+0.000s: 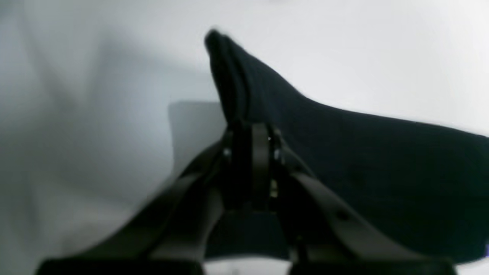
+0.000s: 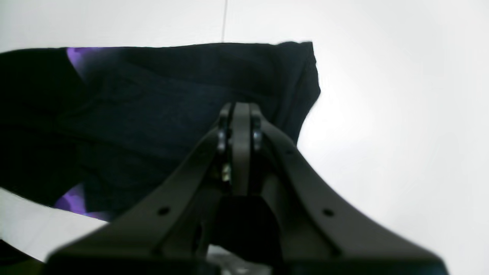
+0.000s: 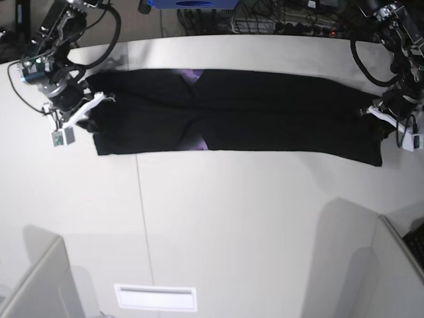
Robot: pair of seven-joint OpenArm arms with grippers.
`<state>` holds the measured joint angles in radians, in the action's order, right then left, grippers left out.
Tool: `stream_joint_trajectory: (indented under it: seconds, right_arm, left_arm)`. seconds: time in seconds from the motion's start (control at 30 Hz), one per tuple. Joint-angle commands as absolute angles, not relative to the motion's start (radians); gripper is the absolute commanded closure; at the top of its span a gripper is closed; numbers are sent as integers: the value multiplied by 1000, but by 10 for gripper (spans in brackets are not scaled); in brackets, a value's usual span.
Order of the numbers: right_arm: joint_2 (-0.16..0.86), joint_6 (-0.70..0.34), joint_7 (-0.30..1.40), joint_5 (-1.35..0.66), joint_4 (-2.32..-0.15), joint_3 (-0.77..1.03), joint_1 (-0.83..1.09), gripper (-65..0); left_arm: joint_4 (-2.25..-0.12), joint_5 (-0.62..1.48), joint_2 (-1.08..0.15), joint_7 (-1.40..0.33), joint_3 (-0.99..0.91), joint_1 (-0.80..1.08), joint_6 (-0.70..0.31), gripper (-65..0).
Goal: Fold the T-shirt properly
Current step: 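Move the left gripper inward and grasp the strip's end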
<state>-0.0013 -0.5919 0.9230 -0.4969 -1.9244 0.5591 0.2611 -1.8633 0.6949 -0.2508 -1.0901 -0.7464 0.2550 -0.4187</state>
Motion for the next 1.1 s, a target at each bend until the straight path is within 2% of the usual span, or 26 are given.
stream_joint_trajectory:
  seconds: [0.0, 0.2, 0.33, 0.6, 0.73, 1.07]
  right_arm:
    - [7, -595, 901, -512, -1945, 564, 254, 0]
    - [7, -595, 901, -512, -1945, 564, 249, 0]
    - [7, -595, 901, -512, -1945, 564, 248, 0]
    - [7, -593, 901, -512, -1945, 564, 248, 0]
    - [7, -593, 901, -512, -1945, 565, 249, 0]
    - [7, -593, 901, -512, -1945, 565, 251, 0]
  left_arm:
    - [-1903, 704, -240, -1093, -737, 275, -420, 0]
    - [-1937, 704, -157, -1087, -570, 328, -414, 0]
    - [-1939, 704, -114, -1087, -472, 317, -311, 0]
    - [-1902, 704, -53, -1086, -306, 251, -266, 0]
    - [-1862, 704, -51, -1086, -225, 229, -182, 0]
    - [-1857, 704, -50, -1086, -188, 217, -171, 0]
